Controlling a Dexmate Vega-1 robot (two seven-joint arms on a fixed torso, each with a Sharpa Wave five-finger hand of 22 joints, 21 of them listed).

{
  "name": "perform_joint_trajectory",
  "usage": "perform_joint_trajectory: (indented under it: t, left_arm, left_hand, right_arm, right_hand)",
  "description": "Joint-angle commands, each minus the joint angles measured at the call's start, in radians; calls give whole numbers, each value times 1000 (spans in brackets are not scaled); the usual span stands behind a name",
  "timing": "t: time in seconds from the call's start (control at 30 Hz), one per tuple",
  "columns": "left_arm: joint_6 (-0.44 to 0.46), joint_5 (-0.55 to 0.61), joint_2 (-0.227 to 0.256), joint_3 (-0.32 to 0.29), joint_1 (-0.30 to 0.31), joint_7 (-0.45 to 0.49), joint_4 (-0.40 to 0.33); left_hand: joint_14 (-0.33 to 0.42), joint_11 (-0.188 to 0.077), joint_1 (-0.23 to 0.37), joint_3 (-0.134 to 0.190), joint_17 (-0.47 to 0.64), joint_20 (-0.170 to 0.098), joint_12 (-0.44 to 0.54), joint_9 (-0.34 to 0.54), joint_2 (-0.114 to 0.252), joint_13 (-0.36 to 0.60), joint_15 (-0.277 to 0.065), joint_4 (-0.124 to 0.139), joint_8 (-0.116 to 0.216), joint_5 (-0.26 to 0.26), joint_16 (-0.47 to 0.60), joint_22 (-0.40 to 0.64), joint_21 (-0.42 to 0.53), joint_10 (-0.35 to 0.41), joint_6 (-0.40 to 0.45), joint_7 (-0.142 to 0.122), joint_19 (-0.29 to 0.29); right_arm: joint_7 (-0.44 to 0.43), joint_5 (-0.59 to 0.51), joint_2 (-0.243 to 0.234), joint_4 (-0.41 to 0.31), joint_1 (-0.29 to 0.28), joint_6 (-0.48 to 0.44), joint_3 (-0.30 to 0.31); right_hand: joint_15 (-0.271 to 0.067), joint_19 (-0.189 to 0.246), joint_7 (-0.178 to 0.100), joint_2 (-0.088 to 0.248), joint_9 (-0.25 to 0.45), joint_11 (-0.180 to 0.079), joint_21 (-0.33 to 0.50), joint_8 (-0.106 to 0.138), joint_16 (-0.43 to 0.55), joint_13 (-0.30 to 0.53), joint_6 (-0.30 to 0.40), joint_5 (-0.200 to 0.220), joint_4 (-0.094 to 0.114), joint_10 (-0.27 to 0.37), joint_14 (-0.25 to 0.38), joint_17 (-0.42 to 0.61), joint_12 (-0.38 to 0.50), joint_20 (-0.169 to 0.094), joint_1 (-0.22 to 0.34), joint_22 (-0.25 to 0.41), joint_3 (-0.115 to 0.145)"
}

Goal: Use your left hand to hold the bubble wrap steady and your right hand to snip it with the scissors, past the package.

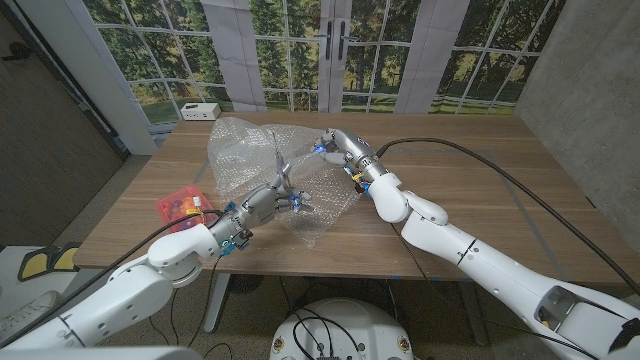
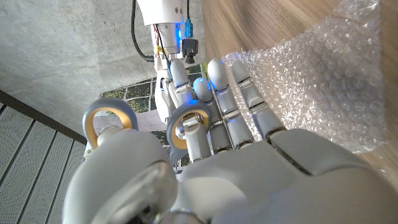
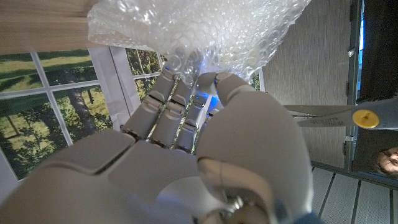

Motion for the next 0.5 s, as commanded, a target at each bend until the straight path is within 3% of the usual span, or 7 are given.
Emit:
perform_joint_trajectory:
  t: [0.03,0.5]
  left_arm:
    - [31,-56,0,32,-38,-60,18]
    - [55,-85,6,58,-64,-97,31]
  left_hand:
    - [4,-57,2,-6,7,3,4,1,11,-8,-13,2,6,-3,11,4,5,55,-13,54,7]
    - [5,-58,6,-6,-3,4,15,1,12,9,-14,0,6,-4,8,5,6,52,-16,55,6]
  right_arm:
    - [-18,20,13,12,-3,-8,4]
    - [-41,42,31,39,9,10,3]
  right_hand:
    - [-98,-10,-1,4,1,-20,9,-7,-4,204,4,9,-1,40,3,5,68,3,-2,3,7]
    - [-99,-26,-5,2,0,-20,28,-17,-15,202,7,16,-3,40,0,20,61,2,-8,6,12]
